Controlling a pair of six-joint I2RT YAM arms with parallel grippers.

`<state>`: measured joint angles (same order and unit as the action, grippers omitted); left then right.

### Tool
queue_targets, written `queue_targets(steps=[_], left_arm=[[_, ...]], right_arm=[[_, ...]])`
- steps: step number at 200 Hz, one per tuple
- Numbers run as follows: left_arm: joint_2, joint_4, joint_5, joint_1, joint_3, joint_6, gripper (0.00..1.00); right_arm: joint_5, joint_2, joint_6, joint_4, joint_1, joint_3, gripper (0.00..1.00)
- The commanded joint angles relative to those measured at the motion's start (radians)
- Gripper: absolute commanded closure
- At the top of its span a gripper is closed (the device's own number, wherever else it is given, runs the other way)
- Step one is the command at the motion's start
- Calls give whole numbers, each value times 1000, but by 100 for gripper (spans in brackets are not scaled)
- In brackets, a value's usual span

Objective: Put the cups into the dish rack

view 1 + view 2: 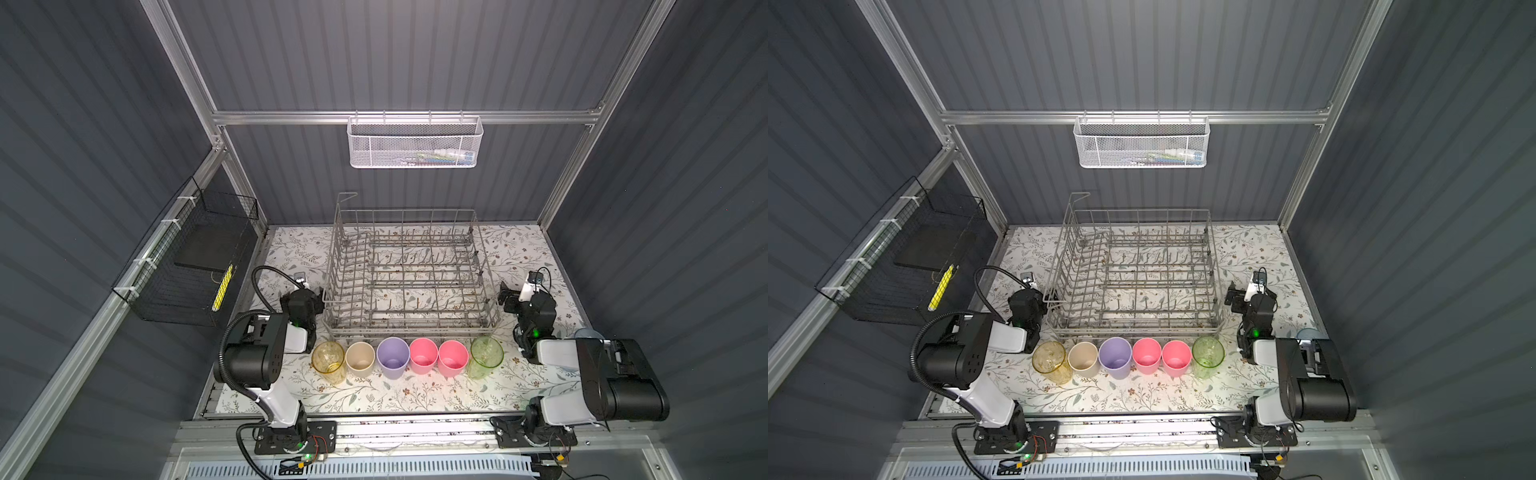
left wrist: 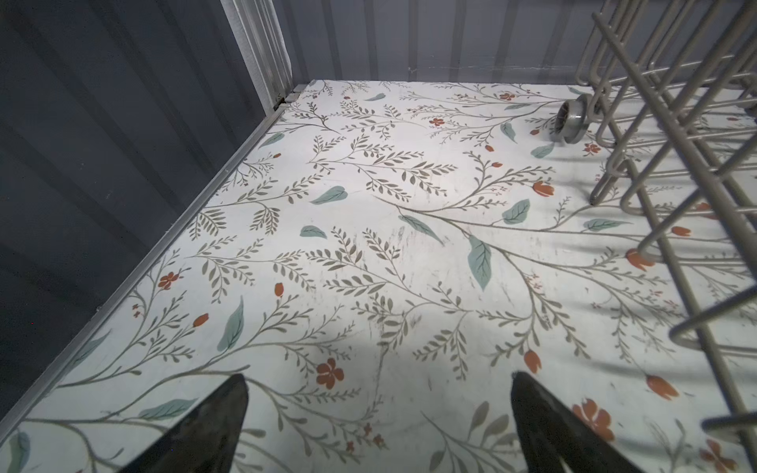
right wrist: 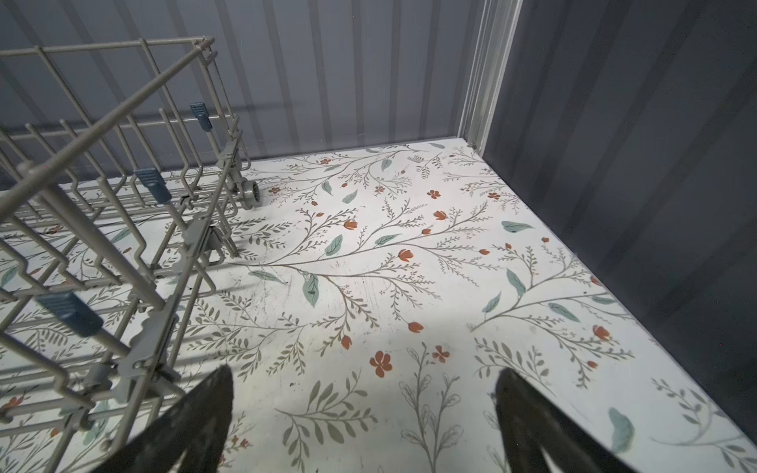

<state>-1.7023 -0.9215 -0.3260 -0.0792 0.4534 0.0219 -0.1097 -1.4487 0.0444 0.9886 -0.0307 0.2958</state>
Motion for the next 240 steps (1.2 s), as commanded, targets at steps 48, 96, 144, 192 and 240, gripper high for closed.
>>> queue_targets(steps=[48,96,144,192,240], left_arm=[[-13,-23,-16,-5,0,6,0],[-12,-23,-17,-5,-1,6,0],[-13,-23,-18,-5,1,6,0],[-11,-26,-15,-6,-2,6,0],[195,180,-73,-7,19,27,0]], right_arm=[[-13,-12,5,20,4,14,1],[-13,-12,6,21,3,13,1],[-9,-13,6,20,3,15,1],[-2,-12,7,15,0,17,1],[-22,114,11,-256,2,111,1]])
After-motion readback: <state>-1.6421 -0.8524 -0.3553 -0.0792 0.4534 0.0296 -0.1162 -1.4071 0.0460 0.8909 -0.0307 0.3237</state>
